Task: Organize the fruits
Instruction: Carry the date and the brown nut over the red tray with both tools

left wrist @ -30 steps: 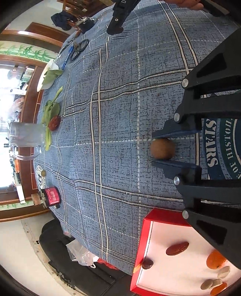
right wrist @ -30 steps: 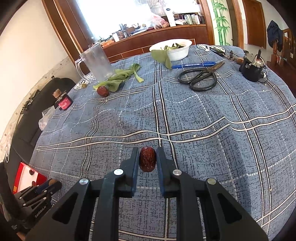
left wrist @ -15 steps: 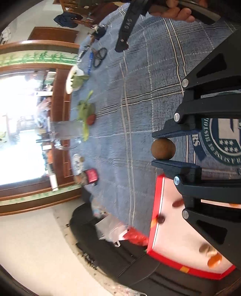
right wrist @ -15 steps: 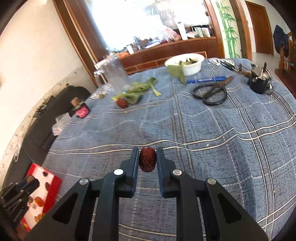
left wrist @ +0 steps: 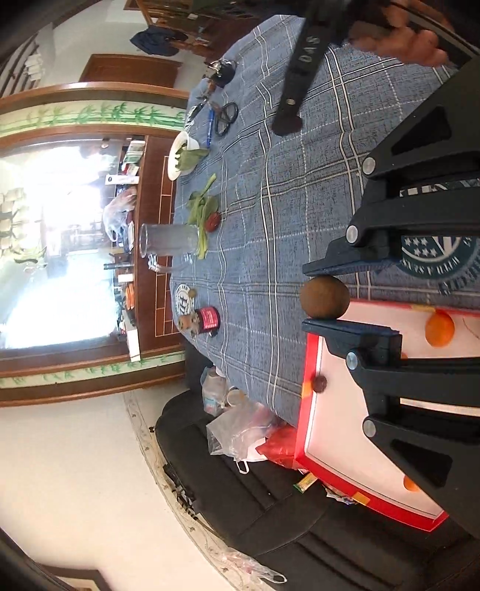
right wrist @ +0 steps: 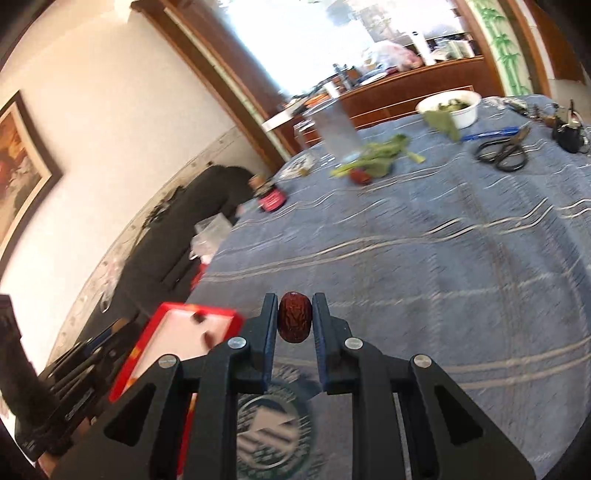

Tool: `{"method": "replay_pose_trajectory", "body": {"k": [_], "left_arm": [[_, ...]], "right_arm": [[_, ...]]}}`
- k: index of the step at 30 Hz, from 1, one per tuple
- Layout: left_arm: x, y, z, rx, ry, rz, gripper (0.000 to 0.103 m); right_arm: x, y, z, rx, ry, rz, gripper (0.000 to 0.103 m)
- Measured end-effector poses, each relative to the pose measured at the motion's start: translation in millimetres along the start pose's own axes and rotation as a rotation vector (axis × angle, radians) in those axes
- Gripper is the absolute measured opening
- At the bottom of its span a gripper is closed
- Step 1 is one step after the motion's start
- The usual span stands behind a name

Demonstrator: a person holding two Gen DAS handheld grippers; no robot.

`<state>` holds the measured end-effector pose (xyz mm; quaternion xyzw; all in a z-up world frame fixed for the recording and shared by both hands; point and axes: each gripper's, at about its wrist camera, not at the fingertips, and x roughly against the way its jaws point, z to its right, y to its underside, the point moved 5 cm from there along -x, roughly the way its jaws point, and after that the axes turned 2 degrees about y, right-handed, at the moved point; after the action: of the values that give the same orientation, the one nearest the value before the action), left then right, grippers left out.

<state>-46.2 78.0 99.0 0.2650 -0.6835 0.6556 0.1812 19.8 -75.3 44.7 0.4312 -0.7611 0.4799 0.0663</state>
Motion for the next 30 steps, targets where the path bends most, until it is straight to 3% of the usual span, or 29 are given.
{"method": "replay_pose_trajectory", "body": {"k": [15, 30], "left_arm": [[24.9, 27.2, -77.8, 0.113, -0.045, 0.026, 0.022], [12.2, 71.1, -144.1, 0.195, -0.097, -0.043, 0.022]], "right_arm": [[-13.5, 49.2, -114.1, 0.178, -0.033, -0.048, 0.021], [-47.2, 96.6, -161.6, 0.239, -0.045, -0.141, 0.021]]}}
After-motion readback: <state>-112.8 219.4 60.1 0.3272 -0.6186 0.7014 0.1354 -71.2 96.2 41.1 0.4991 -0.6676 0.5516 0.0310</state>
